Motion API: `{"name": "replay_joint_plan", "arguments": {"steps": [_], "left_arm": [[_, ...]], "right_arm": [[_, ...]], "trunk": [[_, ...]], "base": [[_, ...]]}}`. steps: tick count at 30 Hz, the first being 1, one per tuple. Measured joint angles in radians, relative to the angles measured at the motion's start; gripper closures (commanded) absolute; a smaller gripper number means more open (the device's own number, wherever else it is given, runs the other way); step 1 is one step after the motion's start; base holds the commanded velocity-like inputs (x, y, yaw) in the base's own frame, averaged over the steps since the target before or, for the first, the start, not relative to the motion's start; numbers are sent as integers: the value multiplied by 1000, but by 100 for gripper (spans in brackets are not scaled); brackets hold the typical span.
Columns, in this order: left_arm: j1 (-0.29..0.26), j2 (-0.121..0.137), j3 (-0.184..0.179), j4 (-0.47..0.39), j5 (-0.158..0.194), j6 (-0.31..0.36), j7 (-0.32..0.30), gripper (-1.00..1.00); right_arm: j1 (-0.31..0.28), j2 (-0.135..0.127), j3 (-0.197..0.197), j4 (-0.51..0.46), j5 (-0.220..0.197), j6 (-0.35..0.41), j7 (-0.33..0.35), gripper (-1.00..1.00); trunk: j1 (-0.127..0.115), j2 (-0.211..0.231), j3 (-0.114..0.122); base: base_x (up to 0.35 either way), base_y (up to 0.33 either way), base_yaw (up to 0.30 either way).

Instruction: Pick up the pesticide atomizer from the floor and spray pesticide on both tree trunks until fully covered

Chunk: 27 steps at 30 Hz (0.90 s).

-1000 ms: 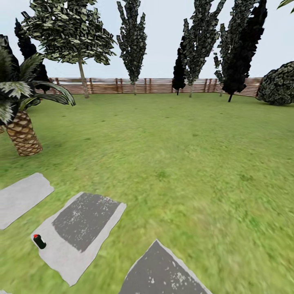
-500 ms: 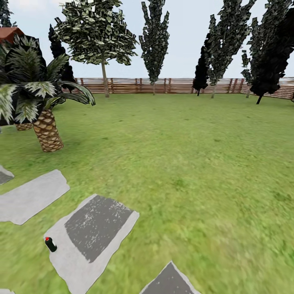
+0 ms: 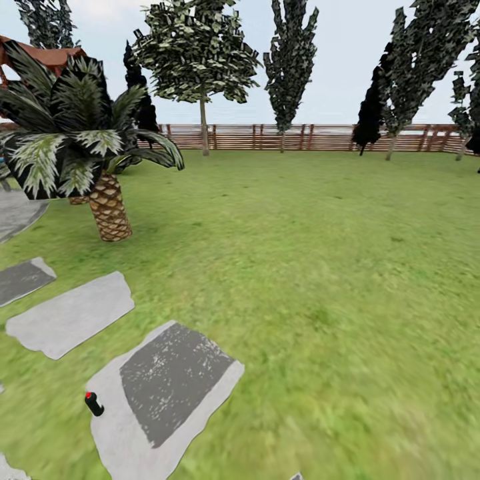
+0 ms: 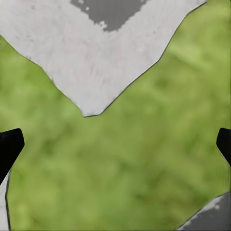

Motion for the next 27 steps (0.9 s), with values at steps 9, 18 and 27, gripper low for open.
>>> {"name": "replay_joint_plan", "arguments": {"steps": [9, 18, 27], "left_arm": [[0, 0, 0, 0, 0, 0, 0, -100], [0, 0, 0, 0, 0, 0, 0, -100], [0, 0, 0, 0, 0, 0, 0, -100]], "right_arm": [[0, 0, 0, 0, 0, 0, 0, -100], [0, 0, 0, 0, 0, 0, 0, -100], [0, 0, -1, 0, 0, 0, 0, -100]], "trunk": [[0, 0, 0], [0, 0, 0], [0, 0, 0]], "base": [[282, -166, 277], [282, -166, 277], [273, -166, 277]]}}
